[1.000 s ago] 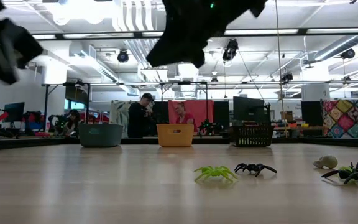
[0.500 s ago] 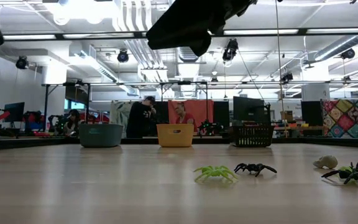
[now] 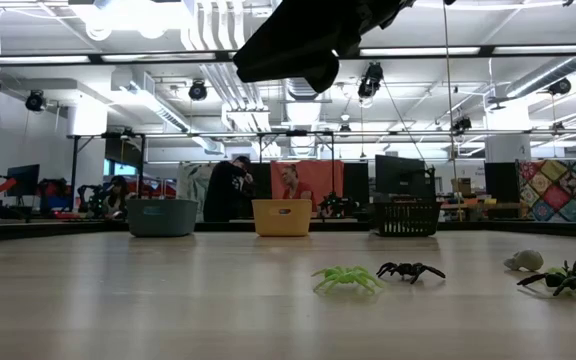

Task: Sort Halloween decoration
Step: Put the green spider toy into the black bin

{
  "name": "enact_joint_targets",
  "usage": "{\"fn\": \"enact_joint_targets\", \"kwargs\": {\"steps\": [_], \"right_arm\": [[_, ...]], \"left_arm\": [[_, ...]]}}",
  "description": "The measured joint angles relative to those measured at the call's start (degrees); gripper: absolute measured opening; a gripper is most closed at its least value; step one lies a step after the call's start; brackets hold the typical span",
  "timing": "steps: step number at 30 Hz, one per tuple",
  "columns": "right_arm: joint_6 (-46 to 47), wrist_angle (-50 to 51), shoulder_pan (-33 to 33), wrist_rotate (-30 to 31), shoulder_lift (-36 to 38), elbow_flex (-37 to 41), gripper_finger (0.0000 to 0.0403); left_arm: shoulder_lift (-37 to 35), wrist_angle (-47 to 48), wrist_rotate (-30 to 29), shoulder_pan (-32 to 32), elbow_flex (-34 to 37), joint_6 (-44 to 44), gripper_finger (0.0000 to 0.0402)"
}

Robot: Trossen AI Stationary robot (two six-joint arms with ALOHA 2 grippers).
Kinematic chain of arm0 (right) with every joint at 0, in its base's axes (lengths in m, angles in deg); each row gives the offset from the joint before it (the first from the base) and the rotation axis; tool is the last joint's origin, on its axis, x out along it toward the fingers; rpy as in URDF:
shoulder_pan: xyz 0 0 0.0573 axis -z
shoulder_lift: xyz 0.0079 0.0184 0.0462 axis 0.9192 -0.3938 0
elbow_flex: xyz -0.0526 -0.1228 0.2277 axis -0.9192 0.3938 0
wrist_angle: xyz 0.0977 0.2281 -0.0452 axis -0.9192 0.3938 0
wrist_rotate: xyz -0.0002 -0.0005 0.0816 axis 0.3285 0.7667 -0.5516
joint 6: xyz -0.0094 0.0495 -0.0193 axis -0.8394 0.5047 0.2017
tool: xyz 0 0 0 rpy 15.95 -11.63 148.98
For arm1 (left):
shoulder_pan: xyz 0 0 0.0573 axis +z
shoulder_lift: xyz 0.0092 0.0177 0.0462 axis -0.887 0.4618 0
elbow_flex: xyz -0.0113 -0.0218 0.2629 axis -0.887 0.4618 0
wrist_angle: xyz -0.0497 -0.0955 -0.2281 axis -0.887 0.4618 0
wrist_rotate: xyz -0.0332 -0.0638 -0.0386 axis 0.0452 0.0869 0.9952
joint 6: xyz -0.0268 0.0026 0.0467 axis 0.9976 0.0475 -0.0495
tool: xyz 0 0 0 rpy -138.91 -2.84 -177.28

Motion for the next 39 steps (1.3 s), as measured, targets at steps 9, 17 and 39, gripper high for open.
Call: {"fn": "enact_joint_targets", "kwargs": {"steps": [9, 17, 39], "right_arm": [[-0.02, -0.43, 0.00, 0.01, 0.00, 0.00, 0.0091], [0.12, -0.63, 0.00, 0.06, 0.00, 0.00, 0.0091], [0.05, -0.79, 0.00, 0.26, 0.00, 0.00, 0.0091]], "left_arm": [[3.08, -0.03, 0.88, 0.00, 0.11, 5.30, 0.0151], [4.94, -0.05, 1.60, 0.00, 0.15, 8.27, 0.0121], [5.06, 2.66, 1.42, -0.17, 0.13, 9.51, 0.0000]]}}
